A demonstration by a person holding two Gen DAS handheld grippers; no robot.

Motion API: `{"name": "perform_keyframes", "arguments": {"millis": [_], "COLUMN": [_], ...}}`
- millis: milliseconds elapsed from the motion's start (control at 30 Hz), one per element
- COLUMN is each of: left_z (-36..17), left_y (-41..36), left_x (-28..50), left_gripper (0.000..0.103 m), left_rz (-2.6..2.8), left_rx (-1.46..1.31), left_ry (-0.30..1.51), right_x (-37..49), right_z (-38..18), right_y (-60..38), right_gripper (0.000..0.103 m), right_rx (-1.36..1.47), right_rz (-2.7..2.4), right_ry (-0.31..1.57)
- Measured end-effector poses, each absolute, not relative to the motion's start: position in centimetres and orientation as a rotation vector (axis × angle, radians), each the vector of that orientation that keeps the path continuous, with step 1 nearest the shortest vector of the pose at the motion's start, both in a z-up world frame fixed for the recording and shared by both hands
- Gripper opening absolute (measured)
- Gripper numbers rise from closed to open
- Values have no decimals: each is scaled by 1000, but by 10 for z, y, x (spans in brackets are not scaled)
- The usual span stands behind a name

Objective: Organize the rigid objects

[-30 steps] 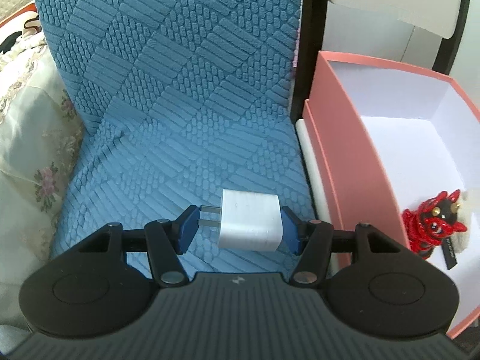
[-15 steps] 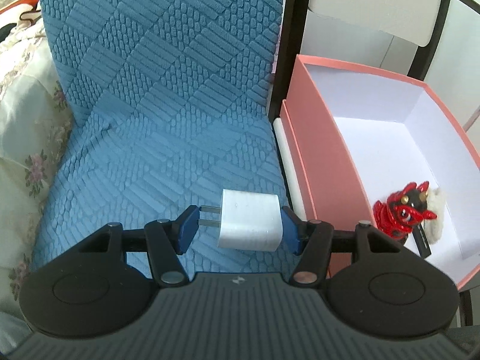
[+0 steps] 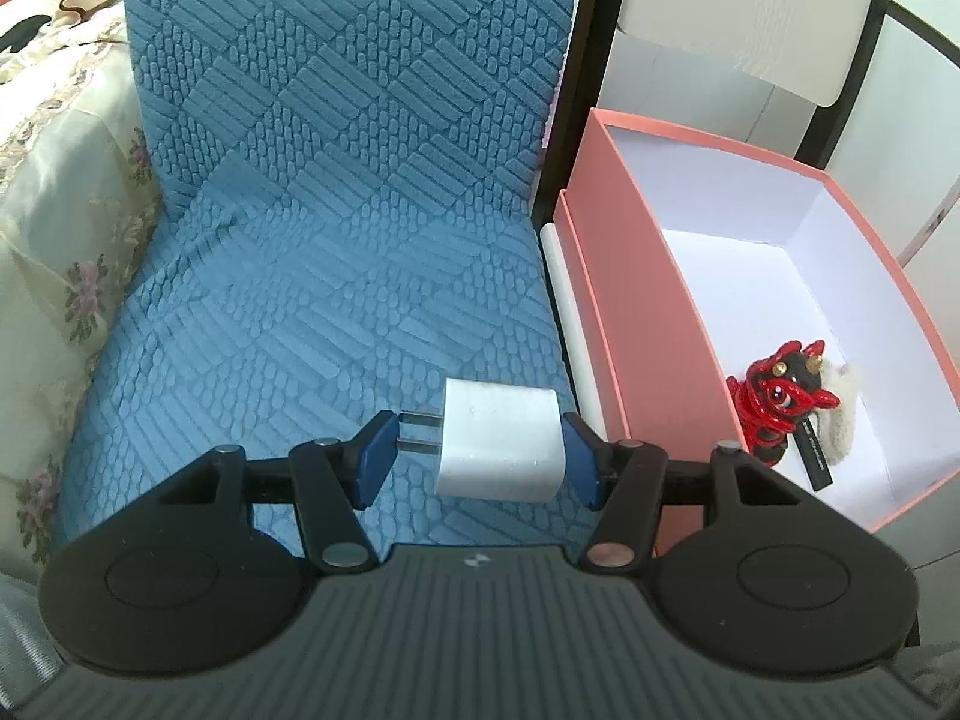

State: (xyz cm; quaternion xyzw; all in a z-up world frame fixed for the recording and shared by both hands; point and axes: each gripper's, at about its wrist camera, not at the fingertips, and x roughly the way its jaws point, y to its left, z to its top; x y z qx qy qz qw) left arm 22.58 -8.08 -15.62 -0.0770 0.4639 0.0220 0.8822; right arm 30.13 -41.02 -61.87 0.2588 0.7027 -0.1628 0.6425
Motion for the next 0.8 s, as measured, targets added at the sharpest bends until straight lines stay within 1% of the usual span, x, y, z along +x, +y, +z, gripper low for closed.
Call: {"name": "perform_keyframes", "arguments": {"millis": [400, 600, 800], "left_z": [-151, -153, -151], "left_y": [-97, -107, -119], "left_x": [207, 198, 197], "left_gripper": [64, 64, 64], "left_rz": [-16, -40, -66], "left_rx": [-183, -186, -191], "left_ry": [986, 1001, 1004], "right_x": [276, 260, 255], "right_z": [-571, -548, -515], "right_y": [-430, -442, -445], "right_gripper": [19, 18, 18], "right_rx": [663, 751, 725], "right_rz": [-455, -489, -487], "right_ry": [1559, 1537, 1479]}}
